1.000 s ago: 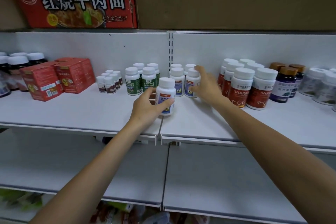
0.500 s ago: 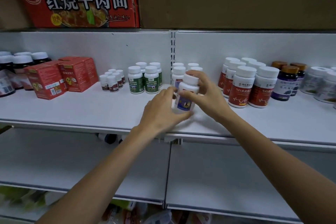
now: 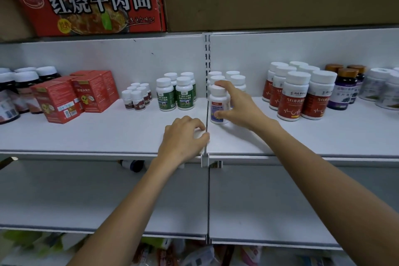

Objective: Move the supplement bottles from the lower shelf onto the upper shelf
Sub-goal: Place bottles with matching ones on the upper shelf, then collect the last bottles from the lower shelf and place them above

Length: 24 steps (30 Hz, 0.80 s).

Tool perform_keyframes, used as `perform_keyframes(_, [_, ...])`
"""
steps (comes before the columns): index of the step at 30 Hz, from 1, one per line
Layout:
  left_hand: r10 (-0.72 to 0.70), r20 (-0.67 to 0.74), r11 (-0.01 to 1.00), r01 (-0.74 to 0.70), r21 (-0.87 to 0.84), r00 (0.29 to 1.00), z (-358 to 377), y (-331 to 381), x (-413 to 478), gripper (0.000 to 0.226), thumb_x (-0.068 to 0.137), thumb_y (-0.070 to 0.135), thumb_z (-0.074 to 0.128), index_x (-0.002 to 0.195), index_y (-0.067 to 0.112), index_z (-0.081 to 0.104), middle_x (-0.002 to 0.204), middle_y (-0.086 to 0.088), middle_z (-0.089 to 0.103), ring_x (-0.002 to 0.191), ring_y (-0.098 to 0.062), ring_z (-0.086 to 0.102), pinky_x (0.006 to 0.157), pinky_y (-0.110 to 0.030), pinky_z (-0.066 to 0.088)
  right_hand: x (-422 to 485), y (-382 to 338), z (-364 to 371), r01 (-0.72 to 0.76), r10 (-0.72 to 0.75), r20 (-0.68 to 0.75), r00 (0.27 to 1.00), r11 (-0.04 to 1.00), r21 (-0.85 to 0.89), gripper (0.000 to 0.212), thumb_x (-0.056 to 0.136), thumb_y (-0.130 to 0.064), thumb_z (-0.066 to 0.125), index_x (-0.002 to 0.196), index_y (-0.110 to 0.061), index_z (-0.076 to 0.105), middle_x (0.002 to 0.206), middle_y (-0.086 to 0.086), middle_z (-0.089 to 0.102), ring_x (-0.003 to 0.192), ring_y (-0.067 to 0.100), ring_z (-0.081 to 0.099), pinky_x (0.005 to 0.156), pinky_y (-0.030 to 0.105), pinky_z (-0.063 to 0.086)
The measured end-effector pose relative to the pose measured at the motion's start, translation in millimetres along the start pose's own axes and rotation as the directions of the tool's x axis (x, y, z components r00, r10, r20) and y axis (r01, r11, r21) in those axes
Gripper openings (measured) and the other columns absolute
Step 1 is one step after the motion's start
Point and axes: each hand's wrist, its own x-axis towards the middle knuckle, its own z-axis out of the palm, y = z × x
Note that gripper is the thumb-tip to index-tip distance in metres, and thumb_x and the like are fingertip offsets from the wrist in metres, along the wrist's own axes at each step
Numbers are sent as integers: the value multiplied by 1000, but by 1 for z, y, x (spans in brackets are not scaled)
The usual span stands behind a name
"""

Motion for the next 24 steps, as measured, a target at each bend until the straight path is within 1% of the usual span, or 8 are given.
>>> perform_keyframes(7, [14,0,999,-14,-49,1000,-3,3,-5,21,86,27,54,101,18,64,112,-2,56,106,-22,50,87,-33,39,7,-3,13,-138,138,-86,987,990,6,87,76,-16,76,144,-18,22,130,10,54,113,29,53,84,30,39])
perform_keyframes(10, [-24,-64,958,4,-288,998,-10,2,-10,20,86,21,58,105,18,63,112,2,49,102,-17,53,90,-34,45,9,-8,10,-207,204,-48,978,977,-59,99,74,-25,78,147,-17,13,134,13,51,119,32,51,95,42,43])
perform_keyframes(12, [-72,-134,921,15,-388,988,-20,-6,-19,21,86,19,59,107,19,61,112,5,45,100,-13,52,92,-34,46,5,-12,10,-237,228,-99,969,967,-94,101,71,-32,80,146,-16,15,130,15,51,119,33,49,94,48,44])
perform_keyframes(15, [-35,-144,934,-19,-356,989,-31,-32,-39,20,85,14,59,104,21,61,113,5,48,97,-11,53,87,-28,46,-8,-25,13,-180,137,-270,953,974,-141,81,77,-31,74,143,-13,29,129,17,48,119,33,42,95,45,40])
perform_keyframes(17, [-27,-138,914,-31,-404,990,-39,-45,-53,20,84,7,58,94,24,63,107,4,54,89,-6,56,80,-16,45,-16,-45,14,-88,44,-350,936,990,-111,65,82,-24,68,139,-11,38,130,16,49,121,30,41,96,35,34])
perform_keyframes(19, [-34,-124,868,-32,-496,992,-48,-52,-65,26,84,-1,56,85,23,64,97,4,61,81,2,58,75,-5,43,-22,-69,18,-3,-22,-372,928,998,-66,58,83,-21,67,135,-11,44,126,14,52,117,27,44,94,30,34])
perform_keyframes(21, [-27,-131,846,-47,-532,991,-56,-56,-76,26,85,-2,56,84,21,66,92,9,62,79,7,57,73,-3,41,-30,-92,26,68,-75,-342,937,997,-32,52,83,-20,67,131,-11,48,119,11,55,110,22,50,90,29,42])
perform_keyframes(24, [-28,-173,863,-63,-501,985,-51,-73,-103,19,87,3,57,90,19,67,93,13,62,83,9,56,73,-3,41,-53,-114,47,73,-12,-342,940,984,164,42,83,-20,69,122,-12,54,102,1,60,90,11,56,73,12,41])
